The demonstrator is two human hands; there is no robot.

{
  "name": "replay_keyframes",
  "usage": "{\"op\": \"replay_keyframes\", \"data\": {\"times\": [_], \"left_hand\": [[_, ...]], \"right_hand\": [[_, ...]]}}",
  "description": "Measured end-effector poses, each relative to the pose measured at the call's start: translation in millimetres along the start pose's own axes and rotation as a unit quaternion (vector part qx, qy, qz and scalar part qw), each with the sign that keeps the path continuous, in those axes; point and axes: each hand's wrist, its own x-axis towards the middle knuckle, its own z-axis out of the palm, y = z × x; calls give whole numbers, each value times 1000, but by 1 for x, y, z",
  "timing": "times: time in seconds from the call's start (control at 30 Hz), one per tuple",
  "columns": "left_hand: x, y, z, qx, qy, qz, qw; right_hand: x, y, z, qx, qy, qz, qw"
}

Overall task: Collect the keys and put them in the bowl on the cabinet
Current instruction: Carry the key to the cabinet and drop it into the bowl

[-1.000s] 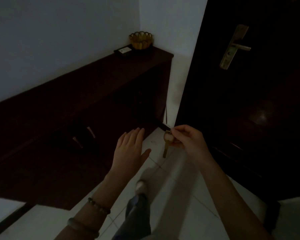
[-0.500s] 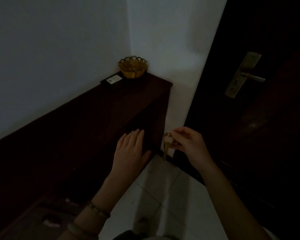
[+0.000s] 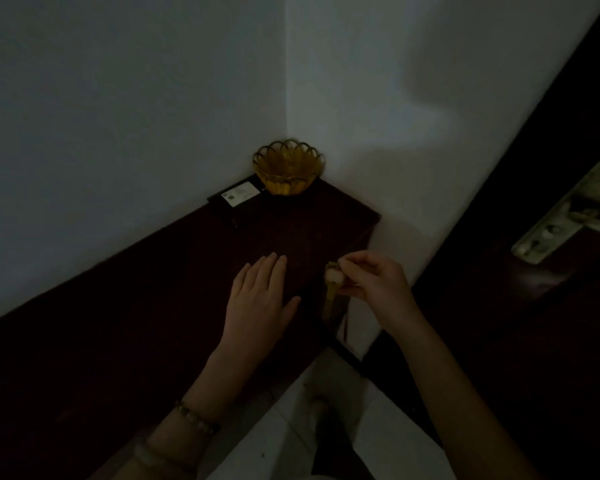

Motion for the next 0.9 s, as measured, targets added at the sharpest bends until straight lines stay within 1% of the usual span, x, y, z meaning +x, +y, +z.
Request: {"op": "replay_keyframes", "data": {"times": [0.13, 0.33, 0.5, 0.7, 0.8, 0.9], "left_hand": [[49, 0, 9, -1, 2, -42, 999], [113, -1, 16, 6, 29, -81, 996], [146, -4, 25, 4, 36, -118, 992], [166, -22, 30, 21, 35, -142, 989], [175, -32, 32, 22, 31, -146, 989], [183, -41, 34, 26, 31, -144, 989]], "right_hand": [[62, -11, -8, 9, -49, 6, 999], [148, -27, -11, 9, -85, 7, 996], [200, -30, -7, 6, -129, -2, 992], [253, -33, 10, -12, -133, -2, 991], [279, -35, 20, -12, -121, -18, 992], [306, -33, 32, -37, -106, -38, 993]]}}
